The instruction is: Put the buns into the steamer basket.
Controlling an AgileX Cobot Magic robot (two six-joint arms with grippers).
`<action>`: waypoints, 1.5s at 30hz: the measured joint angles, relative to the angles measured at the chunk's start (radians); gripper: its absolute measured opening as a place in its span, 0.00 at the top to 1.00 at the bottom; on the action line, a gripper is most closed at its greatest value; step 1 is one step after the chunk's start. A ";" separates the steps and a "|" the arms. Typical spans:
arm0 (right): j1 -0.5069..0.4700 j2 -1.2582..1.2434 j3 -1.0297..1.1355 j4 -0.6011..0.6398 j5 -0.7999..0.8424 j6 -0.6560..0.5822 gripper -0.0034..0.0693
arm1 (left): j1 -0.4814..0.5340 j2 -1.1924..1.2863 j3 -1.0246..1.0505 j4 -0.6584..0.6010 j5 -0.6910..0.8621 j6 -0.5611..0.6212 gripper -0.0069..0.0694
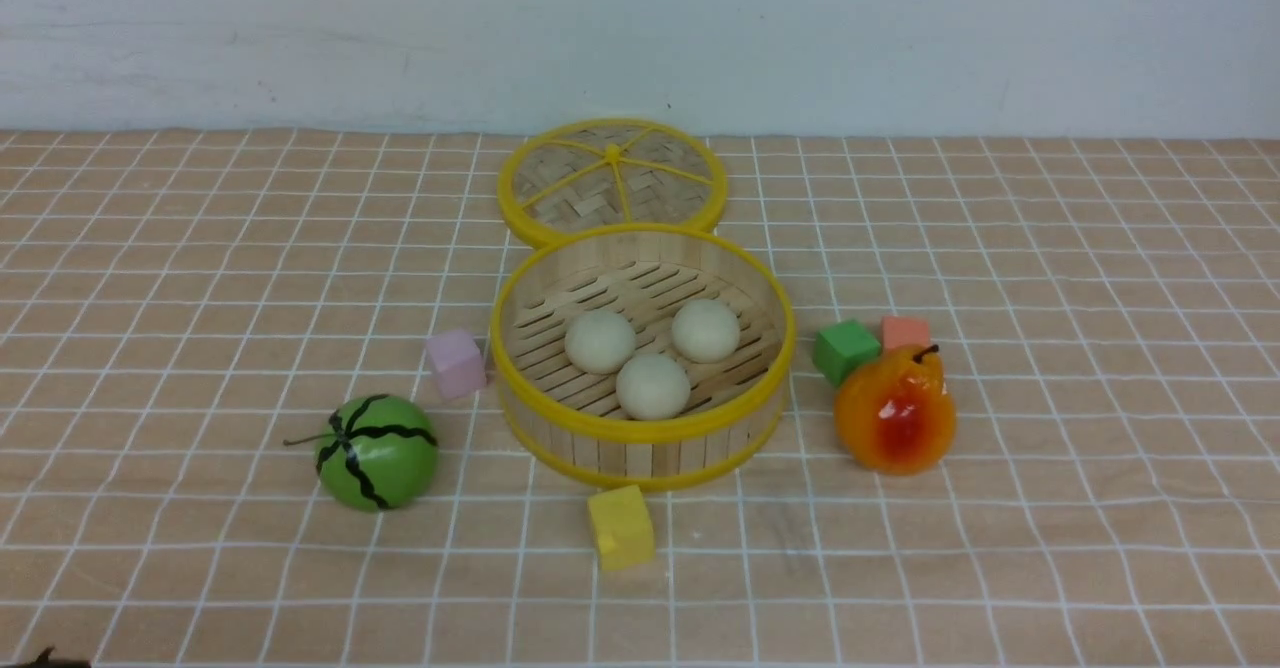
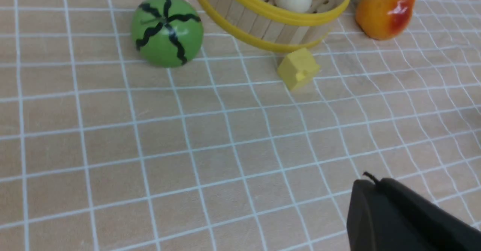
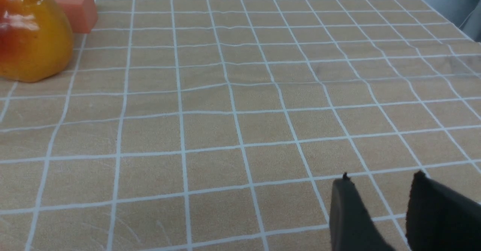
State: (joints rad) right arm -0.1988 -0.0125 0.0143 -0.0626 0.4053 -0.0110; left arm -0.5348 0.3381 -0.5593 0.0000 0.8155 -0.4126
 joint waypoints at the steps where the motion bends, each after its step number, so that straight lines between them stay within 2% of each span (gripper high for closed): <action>1: 0.000 0.000 0.000 0.000 0.000 0.000 0.62 | 0.000 -0.003 0.008 0.006 -0.002 -0.003 0.93; 9: 0.000 0.000 0.000 0.000 0.000 0.000 0.62 | 0.000 -0.025 0.042 0.049 -0.030 -0.102 0.93; 29: 0.000 0.000 0.000 0.000 0.000 0.000 0.62 | 0.000 -0.025 0.042 0.063 -0.029 -0.108 0.93; 37: 0.000 0.000 0.000 0.000 0.000 0.000 0.62 | 0.000 -0.025 0.046 0.119 -0.046 -0.108 0.93; 42: 0.000 0.000 0.000 0.000 0.000 0.000 0.62 | 0.025 -0.076 0.128 0.123 -0.190 -0.032 0.93; 45: 0.000 0.000 0.000 0.000 0.000 0.000 0.62 | 0.158 -0.174 0.240 0.093 -0.345 0.028 0.93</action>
State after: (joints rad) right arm -0.1988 -0.0125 0.0143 -0.0626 0.4053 -0.0110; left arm -0.3768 0.1641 -0.3195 0.0925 0.4705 -0.3846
